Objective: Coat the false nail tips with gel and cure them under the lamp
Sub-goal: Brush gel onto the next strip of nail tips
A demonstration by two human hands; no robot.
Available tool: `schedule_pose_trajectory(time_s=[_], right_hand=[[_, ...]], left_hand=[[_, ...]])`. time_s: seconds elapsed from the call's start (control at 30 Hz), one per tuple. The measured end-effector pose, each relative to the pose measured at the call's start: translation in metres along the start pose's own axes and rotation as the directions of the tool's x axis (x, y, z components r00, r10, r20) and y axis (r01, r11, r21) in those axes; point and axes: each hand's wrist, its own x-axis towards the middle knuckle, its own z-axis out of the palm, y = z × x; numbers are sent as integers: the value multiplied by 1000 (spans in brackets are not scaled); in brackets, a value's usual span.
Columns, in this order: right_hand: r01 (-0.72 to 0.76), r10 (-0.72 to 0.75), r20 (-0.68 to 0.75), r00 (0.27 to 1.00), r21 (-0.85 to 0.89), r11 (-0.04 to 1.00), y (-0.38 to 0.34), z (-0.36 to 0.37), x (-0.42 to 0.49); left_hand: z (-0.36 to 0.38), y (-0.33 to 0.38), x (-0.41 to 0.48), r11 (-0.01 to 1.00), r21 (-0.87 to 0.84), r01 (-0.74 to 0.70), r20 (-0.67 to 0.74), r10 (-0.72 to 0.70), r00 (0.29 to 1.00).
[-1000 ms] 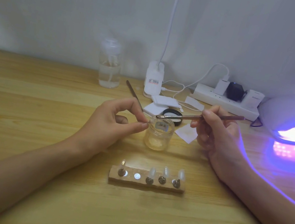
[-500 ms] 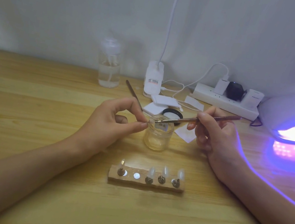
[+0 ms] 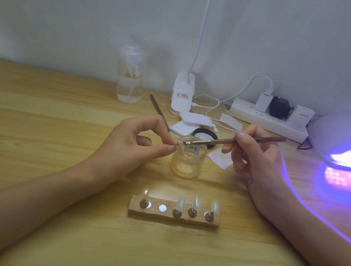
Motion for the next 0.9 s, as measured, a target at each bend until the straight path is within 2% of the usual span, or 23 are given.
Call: schedule_pose_trajectory(time_s=[0.07,0.2,0.33,0.47,0.63,0.77,0.9], right_hand=[[-2,3,-32,999,25,1000,1,-2,0],[43,-44,42,998,32,999,-3,1,-1],[-14,15,-28,1000,21,1000,-2,0,-1],[4,-4,14,1000,18,1000,-3,1,-1],[-46,47,-33,998,31,998,-2,-1,1],[-11,11,32,999,6,1000,-4,1,-1],[-30,31,-18,999,54,998,-4,0,0]], left_hand=[[0,0,0,1000,-1,-5,4,5,1000],[1,0,0,1000,-4,-6,-1,6,1000],[0,1,-1,1000,10,-6,-2,6,1000],[0,1,-2,1000,6,9,-9,-9,1000],[1,3,-2,1000,0,31,-14,-31,999],[1,4,-2,999,6,35,-8,-35,999],[1,5,-2,999,8,46,-12,-46,999]])
